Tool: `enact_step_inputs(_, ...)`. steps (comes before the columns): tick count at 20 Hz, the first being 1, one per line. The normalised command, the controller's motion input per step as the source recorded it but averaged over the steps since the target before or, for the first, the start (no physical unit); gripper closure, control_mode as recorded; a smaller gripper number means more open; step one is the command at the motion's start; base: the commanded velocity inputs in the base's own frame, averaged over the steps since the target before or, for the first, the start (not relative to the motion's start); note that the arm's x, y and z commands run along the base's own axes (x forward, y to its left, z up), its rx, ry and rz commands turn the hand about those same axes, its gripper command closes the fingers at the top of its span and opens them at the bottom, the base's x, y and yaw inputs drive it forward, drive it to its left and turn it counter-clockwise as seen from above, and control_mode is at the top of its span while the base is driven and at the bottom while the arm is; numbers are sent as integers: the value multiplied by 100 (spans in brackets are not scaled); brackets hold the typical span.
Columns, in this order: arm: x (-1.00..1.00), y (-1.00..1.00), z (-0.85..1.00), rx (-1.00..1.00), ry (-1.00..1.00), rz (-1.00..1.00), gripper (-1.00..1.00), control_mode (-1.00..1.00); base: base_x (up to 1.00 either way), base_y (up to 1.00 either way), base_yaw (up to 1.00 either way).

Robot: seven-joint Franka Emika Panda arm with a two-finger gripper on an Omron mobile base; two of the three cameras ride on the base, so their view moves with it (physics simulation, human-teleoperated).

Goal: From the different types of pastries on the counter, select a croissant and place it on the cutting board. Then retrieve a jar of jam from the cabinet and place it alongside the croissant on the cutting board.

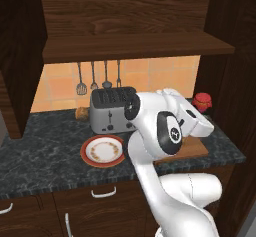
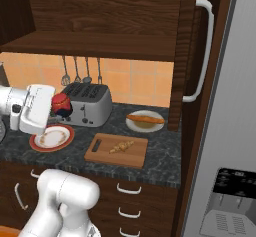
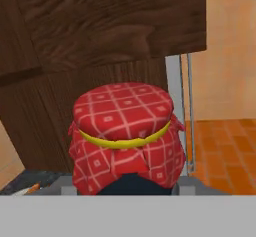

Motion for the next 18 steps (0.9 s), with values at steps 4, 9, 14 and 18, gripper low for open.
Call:
enact_step_inputs(4,0,-13,-100,-12,17,-20,100,-100,0,0,0)
enact_step_inputs(9,66,-5,-100,-8,25,-8,100,-100,0,0,0)
enact_step_inputs(14,77,-17,-100,0,23,-5,100,-100,0,0,0)
enact_step_inputs(18,71,-5,-100,-1,24,-4,100,-100,0,0,0)
